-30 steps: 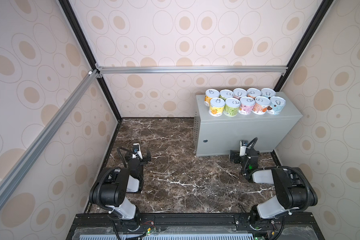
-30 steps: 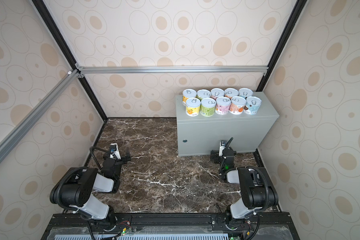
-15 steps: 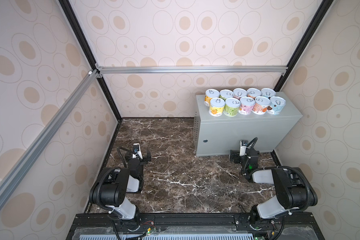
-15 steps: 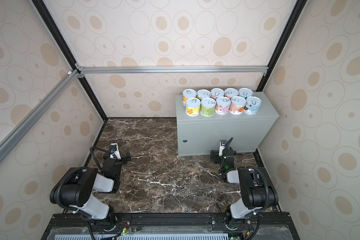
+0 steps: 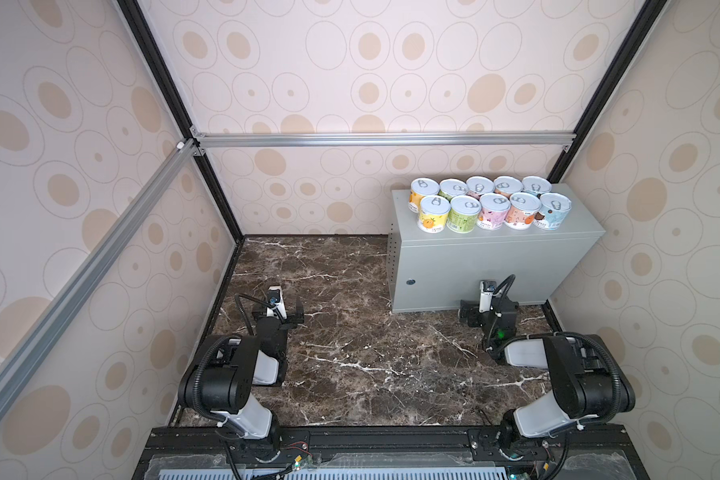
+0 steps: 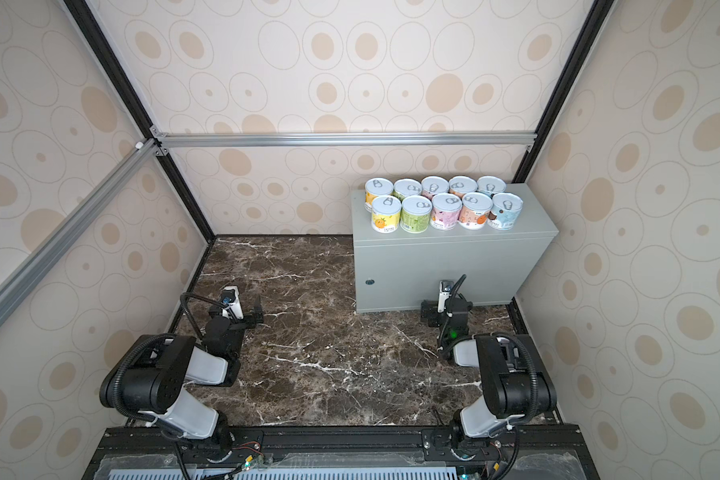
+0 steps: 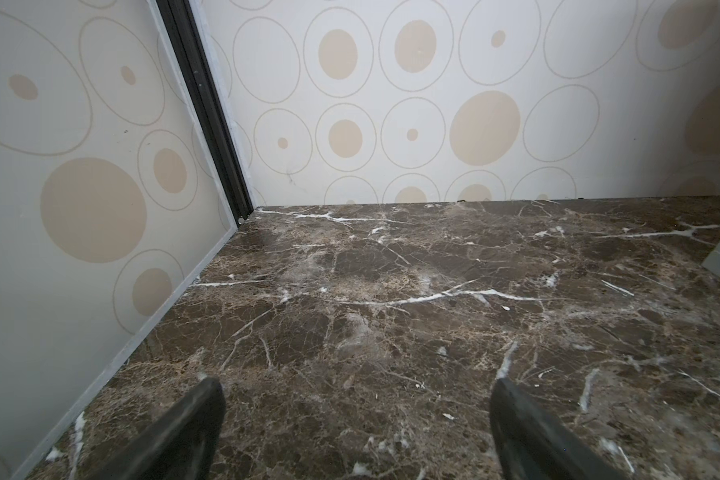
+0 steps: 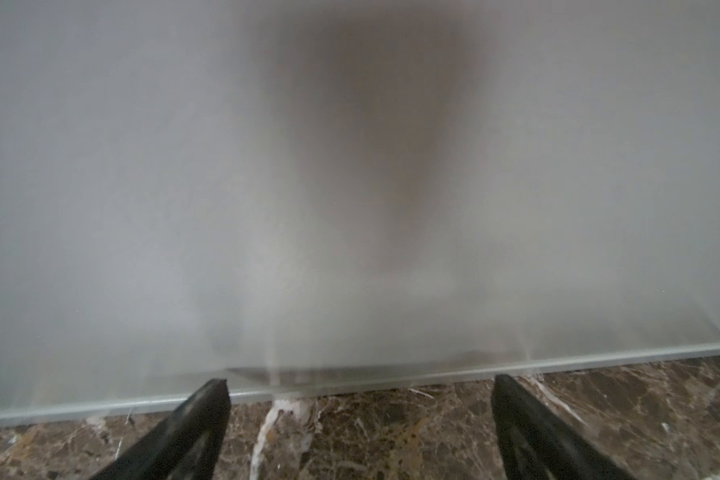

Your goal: Place and organize the canned foods onto the counter

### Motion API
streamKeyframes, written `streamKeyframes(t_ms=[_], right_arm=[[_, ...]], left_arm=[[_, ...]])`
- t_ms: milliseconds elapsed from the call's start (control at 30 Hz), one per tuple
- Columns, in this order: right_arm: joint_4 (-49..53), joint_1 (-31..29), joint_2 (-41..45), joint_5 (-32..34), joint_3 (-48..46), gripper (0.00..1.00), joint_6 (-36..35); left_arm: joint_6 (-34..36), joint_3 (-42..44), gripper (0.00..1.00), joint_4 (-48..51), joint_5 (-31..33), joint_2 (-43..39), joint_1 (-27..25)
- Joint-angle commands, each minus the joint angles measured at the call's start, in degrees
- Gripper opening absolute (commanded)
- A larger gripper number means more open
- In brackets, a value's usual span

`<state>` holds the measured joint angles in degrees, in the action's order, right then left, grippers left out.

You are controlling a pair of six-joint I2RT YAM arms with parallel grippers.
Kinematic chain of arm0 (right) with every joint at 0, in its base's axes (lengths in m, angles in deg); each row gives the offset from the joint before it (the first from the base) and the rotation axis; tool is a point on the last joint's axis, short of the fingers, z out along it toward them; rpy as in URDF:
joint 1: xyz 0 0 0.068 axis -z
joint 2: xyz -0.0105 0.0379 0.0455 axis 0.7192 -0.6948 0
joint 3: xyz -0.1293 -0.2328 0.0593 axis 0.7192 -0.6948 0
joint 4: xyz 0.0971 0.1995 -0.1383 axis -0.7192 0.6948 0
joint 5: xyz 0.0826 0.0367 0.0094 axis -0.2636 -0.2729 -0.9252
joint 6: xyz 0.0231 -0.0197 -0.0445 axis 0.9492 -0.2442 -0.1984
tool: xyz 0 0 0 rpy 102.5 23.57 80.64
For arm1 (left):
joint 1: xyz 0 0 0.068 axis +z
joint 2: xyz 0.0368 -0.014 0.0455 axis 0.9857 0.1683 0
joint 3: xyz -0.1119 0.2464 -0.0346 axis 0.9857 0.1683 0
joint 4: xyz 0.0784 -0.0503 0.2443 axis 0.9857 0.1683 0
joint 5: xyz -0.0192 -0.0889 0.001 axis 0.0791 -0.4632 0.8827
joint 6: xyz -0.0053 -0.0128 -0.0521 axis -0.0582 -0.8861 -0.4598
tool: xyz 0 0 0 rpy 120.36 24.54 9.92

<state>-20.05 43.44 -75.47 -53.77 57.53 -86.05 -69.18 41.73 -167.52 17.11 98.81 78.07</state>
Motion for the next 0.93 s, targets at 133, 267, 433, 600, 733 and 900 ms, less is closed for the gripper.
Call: streamKeyframes(t_ms=[133, 267, 433, 600, 733, 900], right_arm=[[-0.05, 0.05, 0.29, -0.21, 0.94, 1.0, 0.16], [-0.03, 0.01, 0.31, -0.21, 0.89, 1.0, 0.19], [0.02, 0.04, 0.3, -0.27, 1.03, 1.0, 0.16], [-0.03, 0.04, 0.32, -0.25, 0.9, 1.0, 0.11], [-0.05, 0.06, 0.32, -0.28, 0.87, 1.0, 0.15], [-0.07, 0.08, 0.38, -0.15, 0.78, 1.0, 0.12]], left_arm=[[0.96, -0.08, 0.99, -0.55, -0.69, -0.66, 0.22], [0.89, -0.08, 0.99, -0.47, -0.64, -0.67, 0.22], [0.89, -0.15, 0.99, -0.29, -0.71, -0.66, 0.21], [0.93, -0.22, 0.99, -0.29, -0.71, -0.54, 0.22], [0.95, -0.41, 0.99, 0.01, -0.73, -0.5, 0.22], [0.81, -0.3, 0.99, -0.13, -0.8, -0.67, 0.21]])
